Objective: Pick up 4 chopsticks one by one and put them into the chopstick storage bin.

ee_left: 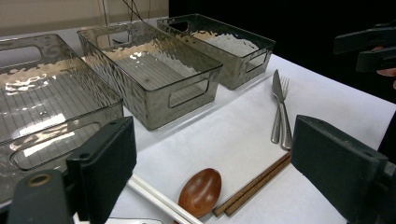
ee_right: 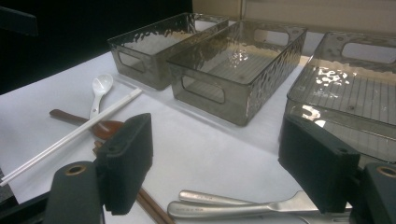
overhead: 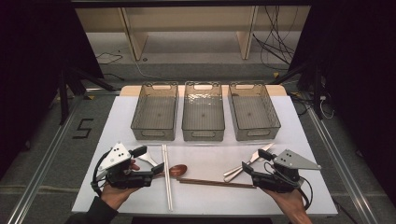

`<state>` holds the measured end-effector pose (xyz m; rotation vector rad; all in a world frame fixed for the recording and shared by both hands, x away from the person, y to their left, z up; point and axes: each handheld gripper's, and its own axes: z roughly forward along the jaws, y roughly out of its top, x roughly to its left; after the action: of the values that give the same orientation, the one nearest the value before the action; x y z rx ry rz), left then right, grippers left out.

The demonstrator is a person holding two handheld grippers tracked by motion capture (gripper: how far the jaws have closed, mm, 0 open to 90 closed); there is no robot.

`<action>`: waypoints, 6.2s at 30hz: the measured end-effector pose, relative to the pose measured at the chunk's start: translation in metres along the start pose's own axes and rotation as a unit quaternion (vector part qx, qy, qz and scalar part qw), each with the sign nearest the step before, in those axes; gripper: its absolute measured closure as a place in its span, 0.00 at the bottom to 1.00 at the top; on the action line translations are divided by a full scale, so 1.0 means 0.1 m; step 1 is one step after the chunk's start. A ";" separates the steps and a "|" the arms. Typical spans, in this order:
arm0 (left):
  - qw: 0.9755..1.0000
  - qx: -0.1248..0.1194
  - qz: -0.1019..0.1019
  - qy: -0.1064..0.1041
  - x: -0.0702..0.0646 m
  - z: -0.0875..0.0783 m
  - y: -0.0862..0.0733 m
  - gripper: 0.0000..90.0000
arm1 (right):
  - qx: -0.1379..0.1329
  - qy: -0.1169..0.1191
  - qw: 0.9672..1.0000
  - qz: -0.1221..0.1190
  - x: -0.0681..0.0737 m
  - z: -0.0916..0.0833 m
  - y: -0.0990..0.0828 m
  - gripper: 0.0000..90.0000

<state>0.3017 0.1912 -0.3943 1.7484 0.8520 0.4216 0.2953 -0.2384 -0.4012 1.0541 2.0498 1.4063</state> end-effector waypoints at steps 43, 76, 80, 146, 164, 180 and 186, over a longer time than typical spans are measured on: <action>1.000 -0.004 -0.001 0.013 0.03 -0.03 0.00 0.15 | 0.210 0.151 0.957 -0.128 0.40 0.77 0.39 0.35; 1.000 -0.005 0.002 0.011 0.02 -0.06 0.01 0.15 | 0.388 0.170 0.884 -0.200 0.53 1.26 -0.05 0.70; 1.000 -0.007 0.002 0.008 0.02 -0.07 0.01 0.15 | 0.396 0.169 0.877 -0.215 0.56 1.28 -0.09 0.70; 0.999 0.024 -0.005 -0.025 0.04 0.01 0.03 0.15 | 0.380 0.199 0.861 -0.273 0.60 1.04 0.22 0.95; 0.976 0.167 0.084 -0.112 -0.23 0.48 0.14 0.20 | 0.354 0.202 0.866 -0.289 0.67 0.96 0.37 0.95; 0.931 0.276 0.194 -0.141 -0.46 0.80 0.12 0.28 | 0.359 0.215 0.858 -0.299 0.71 0.95 0.37 0.95; 0.919 0.294 0.216 -0.147 -0.49 0.87 0.05 0.40 | 0.358 0.218 0.856 -0.303 0.74 0.96 0.35 0.95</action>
<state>0.3268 0.0964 -0.4128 2.5010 0.3799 0.1777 0.3301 -0.1171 -0.4011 0.2122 2.9945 0.5702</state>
